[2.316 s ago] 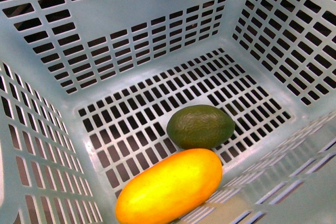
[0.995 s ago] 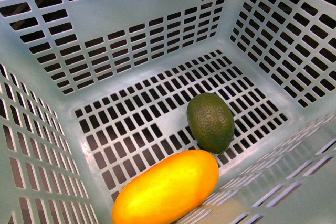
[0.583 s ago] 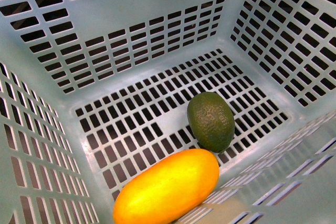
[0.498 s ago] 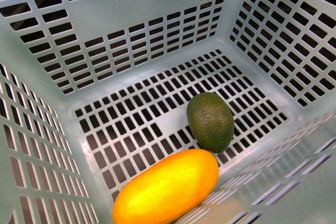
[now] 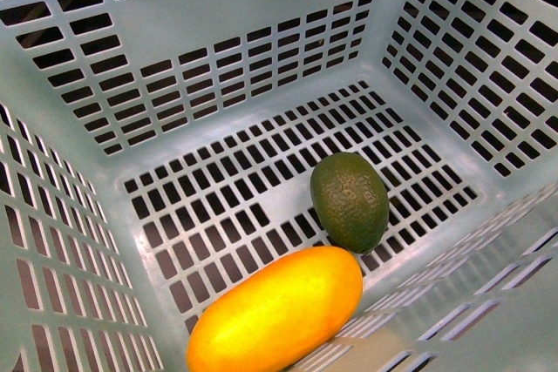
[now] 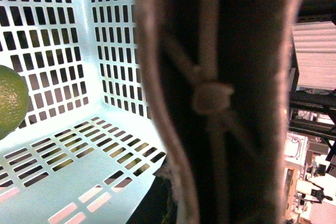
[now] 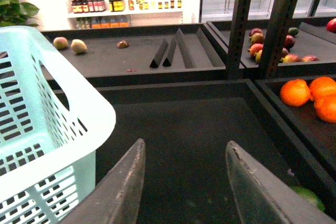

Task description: Pick mango and avocado into basket

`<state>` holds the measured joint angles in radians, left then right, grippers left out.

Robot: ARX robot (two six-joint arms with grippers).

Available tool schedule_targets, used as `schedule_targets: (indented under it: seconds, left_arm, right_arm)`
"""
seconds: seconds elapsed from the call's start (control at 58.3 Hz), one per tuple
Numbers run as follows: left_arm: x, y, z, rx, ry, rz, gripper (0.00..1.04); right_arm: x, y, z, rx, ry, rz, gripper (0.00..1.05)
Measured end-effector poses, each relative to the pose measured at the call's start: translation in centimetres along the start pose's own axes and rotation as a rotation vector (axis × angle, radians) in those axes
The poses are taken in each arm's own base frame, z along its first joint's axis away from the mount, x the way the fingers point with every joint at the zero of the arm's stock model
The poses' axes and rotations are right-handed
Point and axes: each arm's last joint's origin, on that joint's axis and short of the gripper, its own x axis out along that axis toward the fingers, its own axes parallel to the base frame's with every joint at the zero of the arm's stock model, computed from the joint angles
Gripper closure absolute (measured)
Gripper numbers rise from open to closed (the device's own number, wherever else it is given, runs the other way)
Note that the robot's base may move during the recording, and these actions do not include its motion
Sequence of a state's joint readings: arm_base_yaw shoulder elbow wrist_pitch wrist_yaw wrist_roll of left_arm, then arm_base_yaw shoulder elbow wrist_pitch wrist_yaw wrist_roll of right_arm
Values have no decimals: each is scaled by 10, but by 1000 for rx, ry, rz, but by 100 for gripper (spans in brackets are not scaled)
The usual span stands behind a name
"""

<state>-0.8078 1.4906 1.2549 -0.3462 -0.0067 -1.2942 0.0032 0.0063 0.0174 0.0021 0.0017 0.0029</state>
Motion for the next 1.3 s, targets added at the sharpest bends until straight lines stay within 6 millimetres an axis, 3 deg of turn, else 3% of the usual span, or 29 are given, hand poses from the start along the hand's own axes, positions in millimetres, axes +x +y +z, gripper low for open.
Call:
schedule_targets:
  seconds: [0.172, 0.275, 0.429, 0.515, 0.635, 0.909, 1.098, 1.304]
  left_arm:
    - [0, 0, 0, 0, 0, 0, 101]
    - [0, 0, 0, 0, 0, 0, 101]
    - [0, 0, -1, -9, -25, 20, 101]
    - [2, 2, -1, -90, -220, 167, 101]
    - [15, 11, 13, -145, -438, 233, 101]
    - [43, 26, 34, -267, -444, 208, 101]
    - [74, 58, 54, -433, -472, 228, 101]
    - [109, 99, 89, -521, -601, 270, 101]
  right_arm:
    - [0, 0, 0, 0, 0, 0, 21]
    - [0, 0, 0, 0, 0, 0, 7]
    - [0, 0, 0, 0, 0, 0, 9]
    - [0, 0, 0, 0, 0, 0, 9]
    - [0, 0, 0, 0, -1, 0, 9]
    - [0, 0, 0, 0, -1, 2, 9]
    - [0, 0, 0, 0, -1, 0, 9]
    - [0, 0, 0, 0, -1, 0, 9]
